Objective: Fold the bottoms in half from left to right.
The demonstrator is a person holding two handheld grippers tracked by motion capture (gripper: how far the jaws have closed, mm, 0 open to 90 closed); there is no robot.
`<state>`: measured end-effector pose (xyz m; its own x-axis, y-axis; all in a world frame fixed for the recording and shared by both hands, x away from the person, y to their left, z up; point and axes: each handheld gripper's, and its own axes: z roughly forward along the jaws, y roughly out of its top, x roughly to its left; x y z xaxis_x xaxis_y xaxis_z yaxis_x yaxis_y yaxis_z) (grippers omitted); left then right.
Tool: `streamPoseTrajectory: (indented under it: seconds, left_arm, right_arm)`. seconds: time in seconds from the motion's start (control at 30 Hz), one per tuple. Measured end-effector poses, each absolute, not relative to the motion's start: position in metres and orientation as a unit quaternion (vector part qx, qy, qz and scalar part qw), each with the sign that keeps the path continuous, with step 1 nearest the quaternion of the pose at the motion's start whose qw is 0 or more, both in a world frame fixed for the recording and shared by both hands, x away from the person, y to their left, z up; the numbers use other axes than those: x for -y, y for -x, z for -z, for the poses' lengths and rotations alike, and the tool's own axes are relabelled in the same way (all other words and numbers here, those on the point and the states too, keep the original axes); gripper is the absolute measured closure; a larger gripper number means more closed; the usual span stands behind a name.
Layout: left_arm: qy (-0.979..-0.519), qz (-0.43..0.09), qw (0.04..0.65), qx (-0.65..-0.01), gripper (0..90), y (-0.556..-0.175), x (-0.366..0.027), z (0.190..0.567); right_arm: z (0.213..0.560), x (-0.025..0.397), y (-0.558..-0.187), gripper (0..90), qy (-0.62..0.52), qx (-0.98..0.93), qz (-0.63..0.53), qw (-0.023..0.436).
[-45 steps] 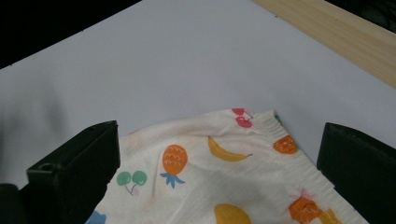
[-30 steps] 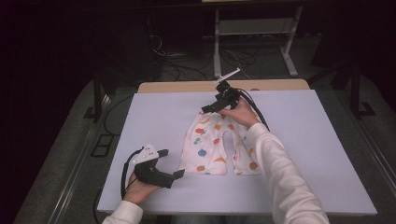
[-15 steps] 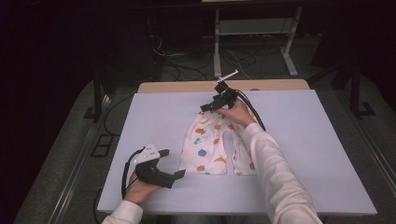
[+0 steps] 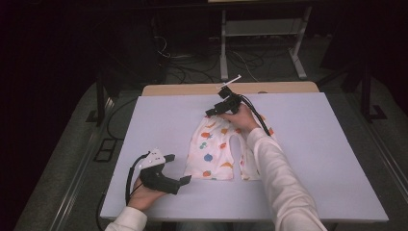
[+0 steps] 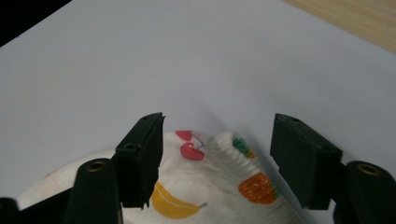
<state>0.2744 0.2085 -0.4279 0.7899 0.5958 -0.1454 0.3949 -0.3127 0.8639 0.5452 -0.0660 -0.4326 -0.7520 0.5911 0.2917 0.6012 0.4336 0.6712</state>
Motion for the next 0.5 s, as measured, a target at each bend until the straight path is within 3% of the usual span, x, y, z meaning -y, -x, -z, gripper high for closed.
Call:
streamPoseTrajectory:
  seconds: [0.2, 0.3, 0.4, 0.5]
  left_arm:
    - [-0.805, -0.1, 0.498, -0.307, 0.0, -0.2743, -0.2077, 0.4281]
    - [-0.805, -0.1, 0.499, -0.307, 0.0, -0.2741, -0.2075, 0.4279]
    - [-0.804, -0.1, 0.5, -0.307, 0.0, -0.2742, -0.2077, 0.4279]
    - [-0.805, -0.101, 0.498, -0.307, 0.0, -0.2744, -0.2076, 0.4281]
  right_arm:
    - [0.436, 0.0661, -0.5445, 48.2, 0.356, 0.847, 0.394, 0.026]
    - [0.4363, 0.0653, -0.544, 60.6, 0.356, 0.846, 0.396, 0.031]
    - [0.4355, 0.0643, -0.5435, 66.9, 0.358, 0.846, 0.395, 0.029]
    - [0.4364, 0.0609, -0.5435, 67.4, 0.362, 0.845, 0.392, 0.022]
